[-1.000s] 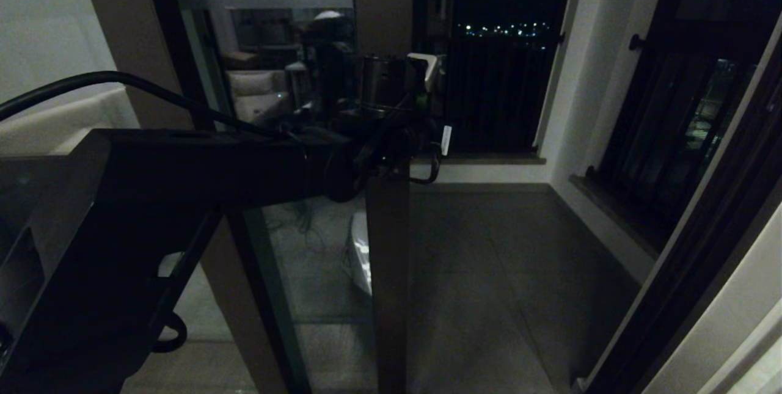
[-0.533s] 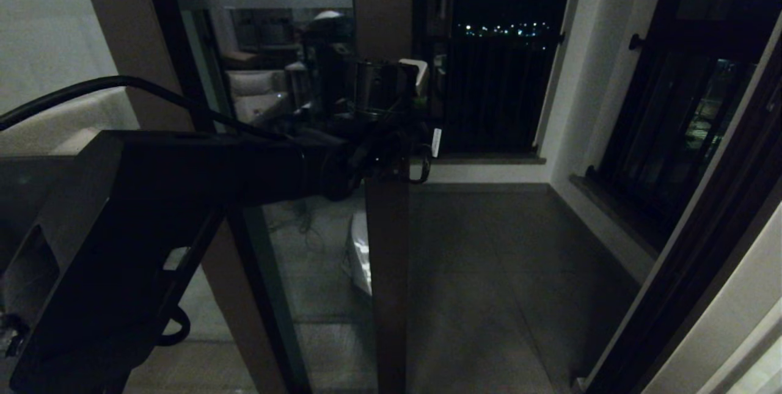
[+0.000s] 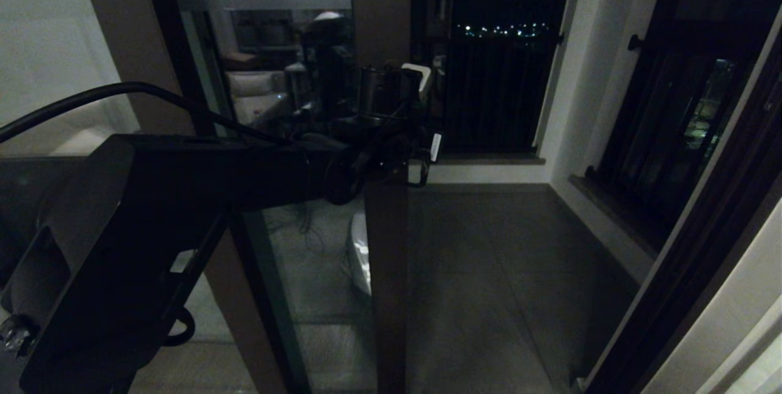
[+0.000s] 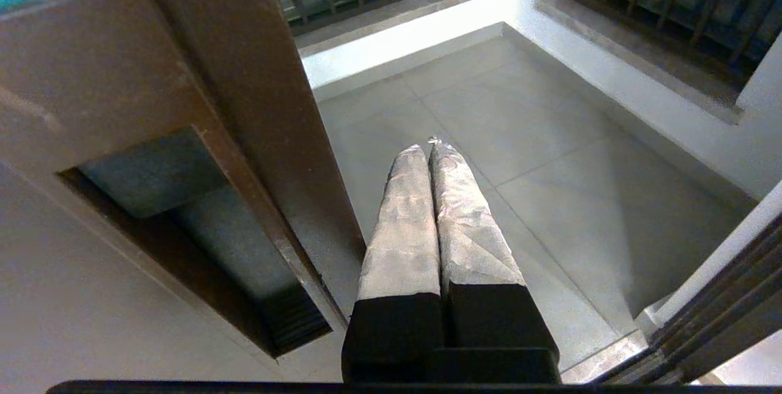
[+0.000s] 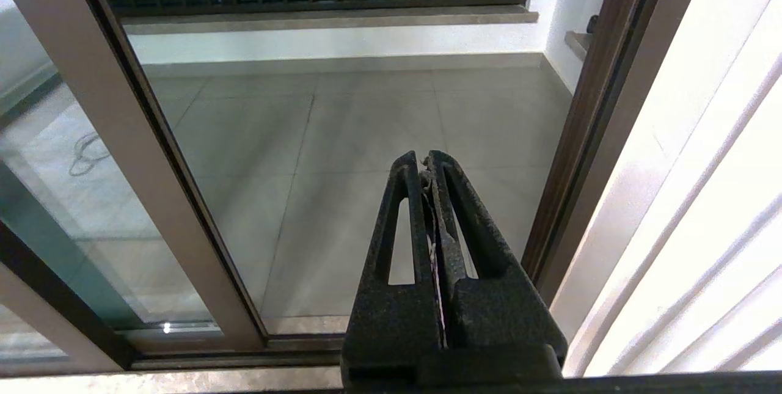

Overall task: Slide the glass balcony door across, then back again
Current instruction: Open the slid door

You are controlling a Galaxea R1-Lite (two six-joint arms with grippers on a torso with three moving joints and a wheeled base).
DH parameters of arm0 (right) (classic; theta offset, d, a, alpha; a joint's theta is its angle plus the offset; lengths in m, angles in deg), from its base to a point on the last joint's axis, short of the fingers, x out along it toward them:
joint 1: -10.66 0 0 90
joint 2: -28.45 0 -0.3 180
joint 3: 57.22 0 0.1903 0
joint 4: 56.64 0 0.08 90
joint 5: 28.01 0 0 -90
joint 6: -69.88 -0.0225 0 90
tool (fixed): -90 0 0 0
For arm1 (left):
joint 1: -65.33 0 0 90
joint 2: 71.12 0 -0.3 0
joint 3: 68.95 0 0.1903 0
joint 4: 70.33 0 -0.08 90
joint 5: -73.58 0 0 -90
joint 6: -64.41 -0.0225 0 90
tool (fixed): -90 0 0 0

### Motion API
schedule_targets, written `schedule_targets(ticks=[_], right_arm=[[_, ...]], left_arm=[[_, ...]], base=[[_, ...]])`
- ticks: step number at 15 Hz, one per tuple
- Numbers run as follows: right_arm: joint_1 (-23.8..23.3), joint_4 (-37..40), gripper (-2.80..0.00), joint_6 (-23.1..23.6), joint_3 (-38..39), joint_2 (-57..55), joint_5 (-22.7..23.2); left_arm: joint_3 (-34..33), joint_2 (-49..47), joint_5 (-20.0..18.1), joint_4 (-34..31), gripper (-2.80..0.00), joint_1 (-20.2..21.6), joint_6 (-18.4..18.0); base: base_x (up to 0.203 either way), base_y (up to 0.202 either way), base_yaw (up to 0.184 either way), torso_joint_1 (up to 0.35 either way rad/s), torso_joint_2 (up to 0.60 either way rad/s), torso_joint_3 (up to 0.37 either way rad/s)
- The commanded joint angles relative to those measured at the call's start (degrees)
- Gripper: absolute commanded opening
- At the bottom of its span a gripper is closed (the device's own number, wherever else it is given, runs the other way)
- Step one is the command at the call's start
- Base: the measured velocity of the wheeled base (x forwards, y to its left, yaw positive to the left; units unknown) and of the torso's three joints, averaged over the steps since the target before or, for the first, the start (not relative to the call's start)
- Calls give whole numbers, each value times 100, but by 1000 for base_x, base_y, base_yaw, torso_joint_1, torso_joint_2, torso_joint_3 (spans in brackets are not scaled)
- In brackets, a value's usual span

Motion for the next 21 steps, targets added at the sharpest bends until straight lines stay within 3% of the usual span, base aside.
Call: schedule_targets(ticks=[1,5,9,18,21], right_arm=[[1,1,-280,2,0,-7,7],[1,1,-280,2,0,-7,-2],[1,1,-280,2,0,-7,7],[1,1,-280,2,-5,-7,0],[1,1,-280,2,0,-7,3]], left_arm=[[-5,-8,77,-3,-280,42,0],[-14,10,100,-3,-280,142,9],[-23,10,378,-3,-280,200,11],[-37,89,392,-3,-280,306,27],[-119,127,595,-3,-280,323,53]], base=[[0,0,0,0,0,0],[0,0,0,0,0,0],[0,0,0,0,0,0],[0,0,0,0,0,0],[0,0,0,0,0,0]])
